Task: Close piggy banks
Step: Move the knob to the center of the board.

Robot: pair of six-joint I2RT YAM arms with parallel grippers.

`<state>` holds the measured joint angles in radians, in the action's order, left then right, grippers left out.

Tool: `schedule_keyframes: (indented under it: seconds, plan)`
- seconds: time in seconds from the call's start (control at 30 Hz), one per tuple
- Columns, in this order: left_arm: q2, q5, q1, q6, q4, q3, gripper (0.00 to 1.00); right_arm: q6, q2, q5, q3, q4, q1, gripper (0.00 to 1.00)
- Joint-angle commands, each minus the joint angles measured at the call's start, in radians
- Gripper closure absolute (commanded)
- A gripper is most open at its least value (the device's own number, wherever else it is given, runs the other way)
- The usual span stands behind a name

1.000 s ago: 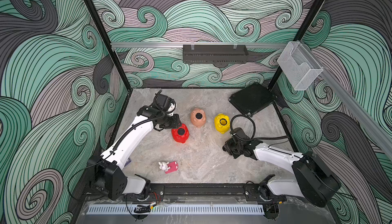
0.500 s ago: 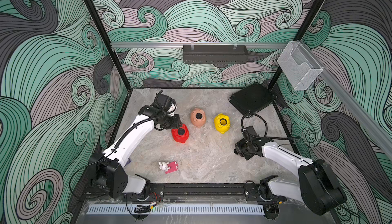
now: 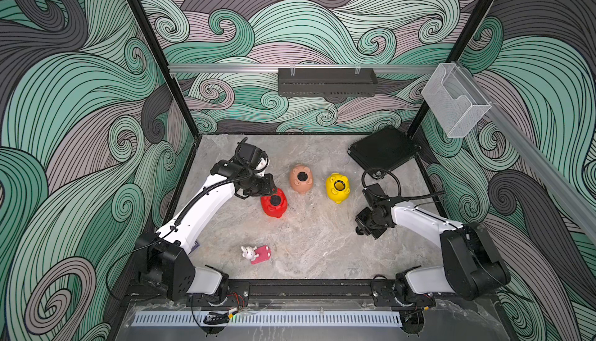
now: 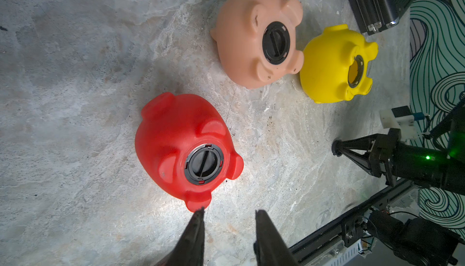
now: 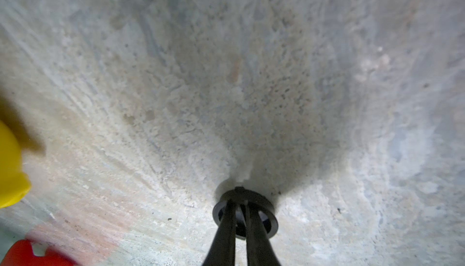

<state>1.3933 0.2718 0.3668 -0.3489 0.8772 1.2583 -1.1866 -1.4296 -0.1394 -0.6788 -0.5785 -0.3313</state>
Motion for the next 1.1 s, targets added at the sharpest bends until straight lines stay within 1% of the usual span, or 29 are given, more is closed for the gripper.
schedule_keyframes:
  seconds: [0.0,0.07,0.2,0.23,0.4,0.53,0.63,0.8,0.93,0.97,1.07]
  plan:
    - [0.004,-0.008,-0.008,-0.013,0.012,0.021,0.65,0.032,-0.073,0.017,0.020,-0.052,0.001,0.88]
    - [0.003,-0.009,-0.007,-0.013,0.011,0.022,0.65,0.049,-0.088,0.022,0.007,-0.056,0.001,0.90]
    - [0.004,-0.011,-0.008,-0.012,0.014,0.020,0.65,0.099,-0.110,0.039,-0.020,-0.056,0.002,0.99]
    - [0.005,-0.011,-0.008,-0.013,0.014,0.020,0.65,0.115,-0.113,0.044,-0.028,-0.056,0.001,1.00]
    - [0.007,-0.007,-0.007,-0.014,0.009,0.018,0.65,0.214,-0.130,0.102,-0.099,-0.094,0.003,1.00]
    - [0.013,-0.007,-0.008,-0.010,0.014,0.026,0.65,0.310,-0.155,0.124,-0.155,-0.111,0.034,1.00]
    - [0.015,-0.008,-0.008,-0.006,0.015,0.029,0.65,0.403,-0.172,0.149,-0.202,-0.113,0.061,1.00]
    - [0.019,-0.004,-0.009,-0.005,0.017,0.029,0.66,0.581,-0.232,0.144,-0.290,-0.096,0.103,1.00]
    - [0.022,0.004,-0.009,-0.005,0.014,0.020,0.65,0.636,-0.268,0.189,-0.330,-0.096,0.107,1.00]
    - [0.023,0.004,-0.009,-0.004,0.014,0.018,0.65,0.636,-0.273,0.190,-0.336,-0.095,0.109,0.97]
    - [0.023,0.007,-0.008,0.001,0.017,0.019,0.65,0.633,-0.282,0.192,-0.338,-0.093,0.110,0.91]
